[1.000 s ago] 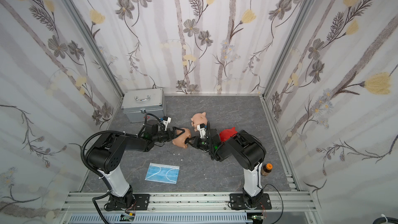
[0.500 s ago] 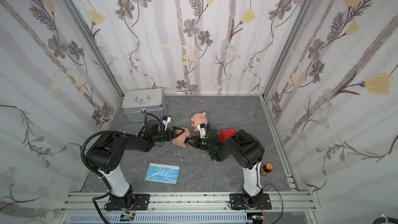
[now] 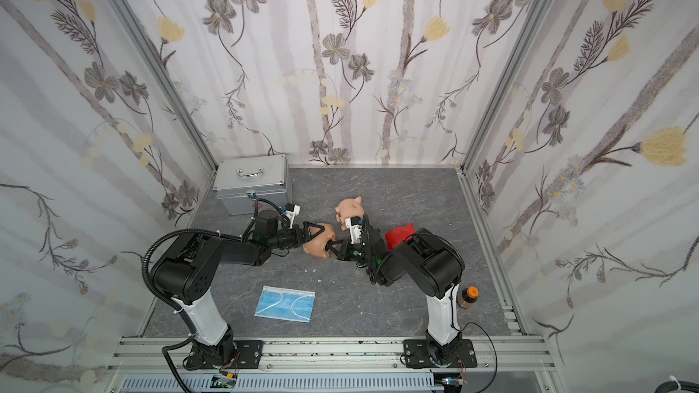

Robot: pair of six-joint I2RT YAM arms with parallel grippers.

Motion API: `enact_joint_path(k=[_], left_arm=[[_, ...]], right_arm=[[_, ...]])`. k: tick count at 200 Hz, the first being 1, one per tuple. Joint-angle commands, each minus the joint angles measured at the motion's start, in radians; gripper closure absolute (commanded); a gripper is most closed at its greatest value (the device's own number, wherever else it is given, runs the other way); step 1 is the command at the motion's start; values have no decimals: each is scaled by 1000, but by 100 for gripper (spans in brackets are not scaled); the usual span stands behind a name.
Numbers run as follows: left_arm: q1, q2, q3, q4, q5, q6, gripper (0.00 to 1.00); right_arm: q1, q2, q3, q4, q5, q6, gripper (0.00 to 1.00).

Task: Open piggy banks
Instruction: Open the lid on the piggy bank.

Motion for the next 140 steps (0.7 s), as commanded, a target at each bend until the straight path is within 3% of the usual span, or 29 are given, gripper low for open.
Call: enact_joint_path(k=[1,36,75,140], left_arm=[[-10,12,-6,-166,35,17,0],[-10,13,-5,-166,37,17,0],[-10,13,-4,-167,37,19,0],[-10,17,-2,-170,37,20,0]], right_arm=[[9,-26,8,99,106,-95,100],[20,-26,-1,170,94,-171,100],[42,-25,40,64,126,-288,100],[55,21,29,129,139,-424,100]])
